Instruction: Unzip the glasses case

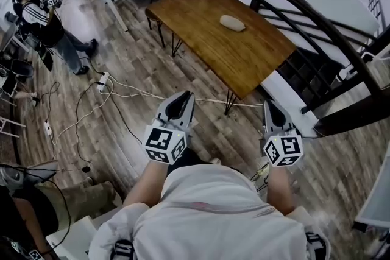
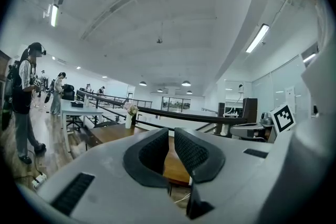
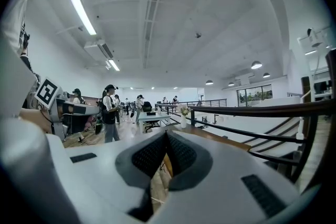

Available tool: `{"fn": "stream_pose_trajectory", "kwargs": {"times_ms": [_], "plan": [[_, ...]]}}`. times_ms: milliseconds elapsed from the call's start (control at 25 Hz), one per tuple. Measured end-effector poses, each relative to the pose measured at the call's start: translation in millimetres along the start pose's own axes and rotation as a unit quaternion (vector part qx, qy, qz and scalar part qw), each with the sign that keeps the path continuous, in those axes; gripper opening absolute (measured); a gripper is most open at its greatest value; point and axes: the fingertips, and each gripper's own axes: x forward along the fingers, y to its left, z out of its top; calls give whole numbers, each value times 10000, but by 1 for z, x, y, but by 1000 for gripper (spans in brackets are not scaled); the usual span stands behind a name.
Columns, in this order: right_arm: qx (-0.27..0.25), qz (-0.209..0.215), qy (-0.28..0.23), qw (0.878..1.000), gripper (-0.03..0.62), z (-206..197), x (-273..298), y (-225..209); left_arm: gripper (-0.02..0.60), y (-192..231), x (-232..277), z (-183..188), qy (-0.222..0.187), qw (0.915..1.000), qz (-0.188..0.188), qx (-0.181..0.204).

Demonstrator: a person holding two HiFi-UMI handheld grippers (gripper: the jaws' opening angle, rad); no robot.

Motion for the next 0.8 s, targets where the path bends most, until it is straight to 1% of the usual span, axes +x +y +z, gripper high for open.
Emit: {"fn": "stream_pose_trajectory", "kwargs": {"times_ms": [120,240,320,440,600,800], "plan": [[67,-4,-91,9999,52,0,6,4,41,8,0,-4,33,10000,-23,-11],[47,178,-258,9995,51,8,17,15,41,22,2,-5,59,10000,-28,-44],[-19,302,-263,9992,51,11,27,22,41,33,7,-5,80,9999,-43,-78],[-7,340,-266,9991,51,14,48,26,41,53,19,-4,111,9998,-89,-109],[175,271,-269,9991,51,21,86,31,41,91,39,2,121,9997,-183,-139],[234,15,-242,9994,51,37,148,40,41,148,71,19,112,9991,-381,-123]]}}
